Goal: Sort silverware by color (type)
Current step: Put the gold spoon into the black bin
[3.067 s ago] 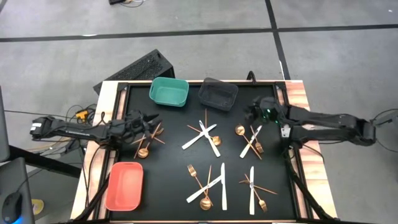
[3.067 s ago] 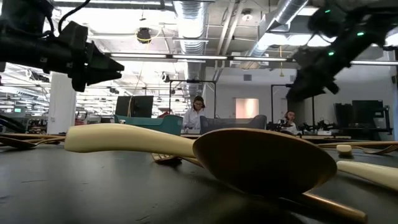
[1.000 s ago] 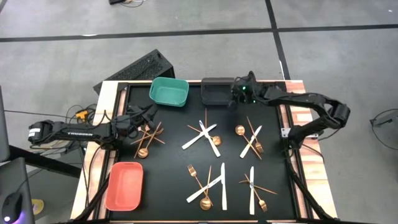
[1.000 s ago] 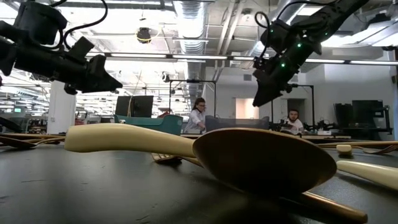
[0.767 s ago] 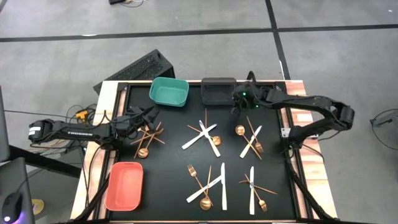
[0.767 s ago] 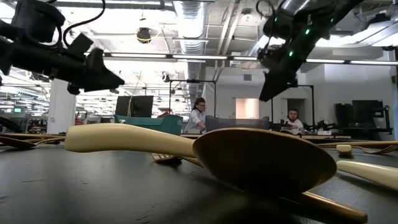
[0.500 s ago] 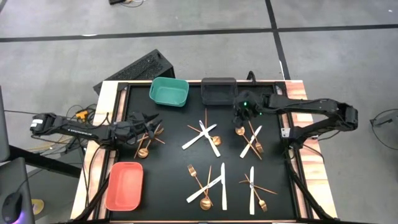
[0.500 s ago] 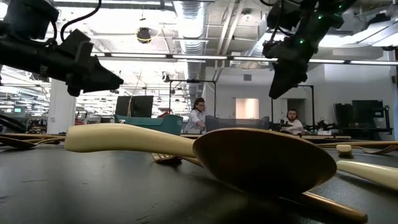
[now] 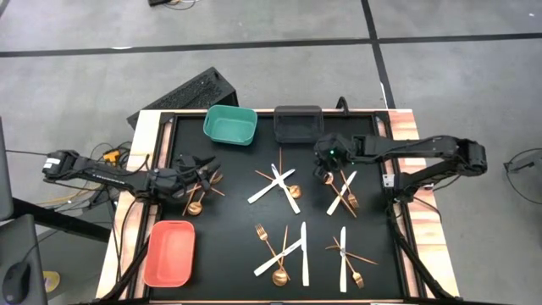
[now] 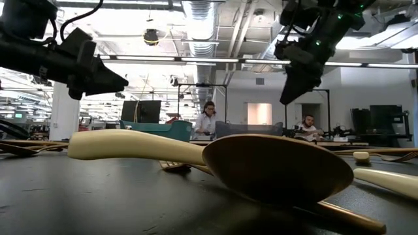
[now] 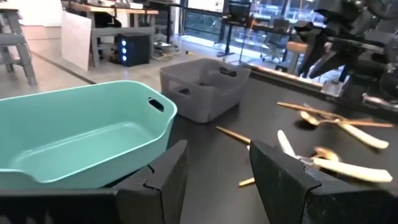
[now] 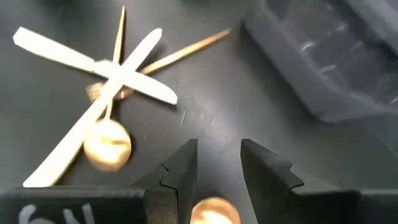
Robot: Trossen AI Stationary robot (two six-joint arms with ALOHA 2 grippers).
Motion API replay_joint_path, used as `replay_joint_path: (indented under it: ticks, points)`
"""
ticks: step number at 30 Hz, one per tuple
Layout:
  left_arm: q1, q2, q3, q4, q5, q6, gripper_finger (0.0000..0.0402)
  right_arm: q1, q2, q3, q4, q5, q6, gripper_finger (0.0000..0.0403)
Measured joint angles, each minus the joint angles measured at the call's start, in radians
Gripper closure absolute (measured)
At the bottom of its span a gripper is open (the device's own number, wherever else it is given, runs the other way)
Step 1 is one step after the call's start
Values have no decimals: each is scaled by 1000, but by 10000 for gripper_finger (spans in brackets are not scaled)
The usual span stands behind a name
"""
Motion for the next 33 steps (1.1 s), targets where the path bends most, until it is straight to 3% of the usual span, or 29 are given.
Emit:
replay_joint_path:
  ticks: [5,11,19,27,33]
  points:
    - [6,32,0,46,-13,57,242,26,0,-7,-107,-4,81,251]
    - [11,74,0,181,110,125,242,65,4,-7,-221,-33,177,251]
    - [12,144,0,225,125,134,242,137,60,-7,-217,-34,195,251]
    - [12,196,0,371,135,179,242,114,65,-7,-231,-52,187,251]
    - [12,208,0,369,133,179,242,121,65,-7,-211,-28,182,251]
